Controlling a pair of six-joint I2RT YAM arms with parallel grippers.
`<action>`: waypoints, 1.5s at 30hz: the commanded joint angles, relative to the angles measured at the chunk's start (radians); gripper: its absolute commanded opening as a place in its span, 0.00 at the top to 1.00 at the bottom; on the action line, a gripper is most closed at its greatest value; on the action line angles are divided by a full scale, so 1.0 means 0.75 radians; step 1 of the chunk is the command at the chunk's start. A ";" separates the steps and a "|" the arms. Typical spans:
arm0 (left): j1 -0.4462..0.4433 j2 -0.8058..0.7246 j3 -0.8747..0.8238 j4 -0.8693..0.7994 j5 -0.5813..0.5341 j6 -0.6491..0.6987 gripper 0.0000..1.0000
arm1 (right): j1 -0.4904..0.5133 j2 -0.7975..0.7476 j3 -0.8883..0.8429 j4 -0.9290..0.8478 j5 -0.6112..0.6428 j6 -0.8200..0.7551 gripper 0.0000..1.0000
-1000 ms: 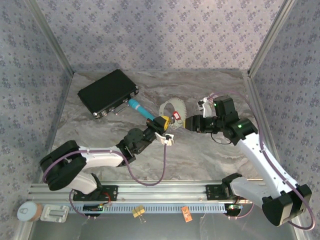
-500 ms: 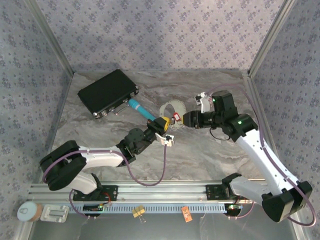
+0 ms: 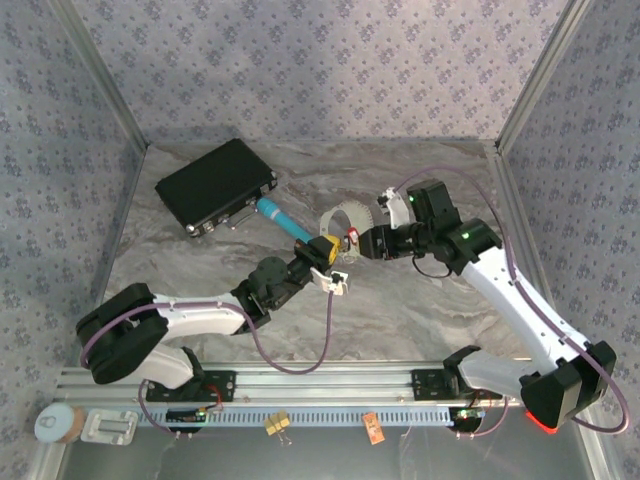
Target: Put the keys on the keyring
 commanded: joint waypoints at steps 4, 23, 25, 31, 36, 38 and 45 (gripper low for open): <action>-0.005 -0.025 0.073 0.042 -0.042 -0.033 1.00 | 0.043 -0.020 0.042 -0.049 -0.128 -0.061 0.60; 0.045 -0.195 0.113 -0.251 0.061 -0.594 1.00 | 0.160 -0.411 -0.209 0.220 0.451 -0.229 0.70; 0.044 -0.227 0.113 -0.285 0.067 -0.708 1.00 | 0.164 -0.499 -0.343 0.352 0.435 -0.298 0.70; 0.044 -0.291 0.062 -0.240 0.119 -0.822 1.00 | 0.191 -0.692 -0.731 0.811 0.155 -0.562 0.65; 0.044 -0.289 0.033 -0.149 0.215 -0.777 1.00 | 0.225 -0.706 -0.803 0.992 0.048 -0.647 0.62; 0.042 -0.277 0.032 -0.116 0.240 -0.750 1.00 | 0.242 -0.705 -0.809 1.016 0.029 -0.653 0.62; 0.042 -0.264 0.030 -0.059 0.283 -0.707 1.00 | 0.269 -0.746 -0.843 1.070 0.109 -0.640 0.71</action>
